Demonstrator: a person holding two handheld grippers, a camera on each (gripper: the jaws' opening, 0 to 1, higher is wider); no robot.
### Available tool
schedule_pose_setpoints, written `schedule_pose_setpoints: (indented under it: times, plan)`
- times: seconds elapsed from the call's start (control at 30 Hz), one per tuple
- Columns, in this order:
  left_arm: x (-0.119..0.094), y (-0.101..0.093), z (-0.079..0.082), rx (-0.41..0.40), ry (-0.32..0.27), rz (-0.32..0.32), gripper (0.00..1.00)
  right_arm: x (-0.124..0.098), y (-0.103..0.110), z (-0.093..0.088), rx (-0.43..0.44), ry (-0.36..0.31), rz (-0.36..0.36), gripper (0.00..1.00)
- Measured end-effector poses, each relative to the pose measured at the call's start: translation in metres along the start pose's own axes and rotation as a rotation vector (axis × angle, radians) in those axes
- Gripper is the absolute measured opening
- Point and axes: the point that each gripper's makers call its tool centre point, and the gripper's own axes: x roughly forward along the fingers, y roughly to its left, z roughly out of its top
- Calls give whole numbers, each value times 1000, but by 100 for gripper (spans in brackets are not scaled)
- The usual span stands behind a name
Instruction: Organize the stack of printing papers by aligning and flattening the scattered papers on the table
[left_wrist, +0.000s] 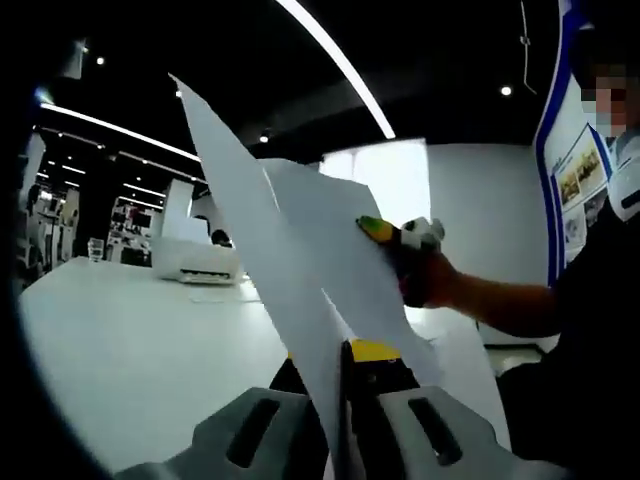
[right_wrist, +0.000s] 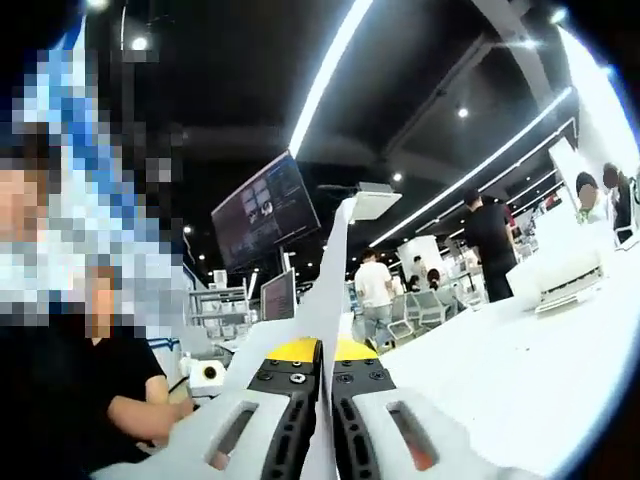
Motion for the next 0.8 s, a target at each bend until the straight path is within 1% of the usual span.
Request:
schedule_pose_setpoints:
  times: [0.03,0.1,0.2,0.4,0.5,0.57,0.67,0.8]
  plan:
    - [0,0,0,-2,-2,-1,6,0,1,0,-3,0,1,0]
    - [-2,-3,5,-33,-30,-31,6,-1,2,1,-19,0,4,0]
    - [-4,-5,9,-61,-53,-50,6,-3,4,6,-39,-7,9,0]
    - [-10,-9,23,-174,-142,-115,6,-5,6,15,-67,-25,9,0]
    - [-12,-10,25,-197,-154,-136,6,-4,11,17,-88,-34,24,0]
    - [-11,-14,26,-207,-158,-153,6,-2,13,17,-91,-36,30,0]
    - [-10,-19,26,-208,-151,-178,6,0,15,17,-95,-34,29,0]
    - [-9,-25,25,-216,-146,-207,7,4,23,18,-112,-29,38,0]
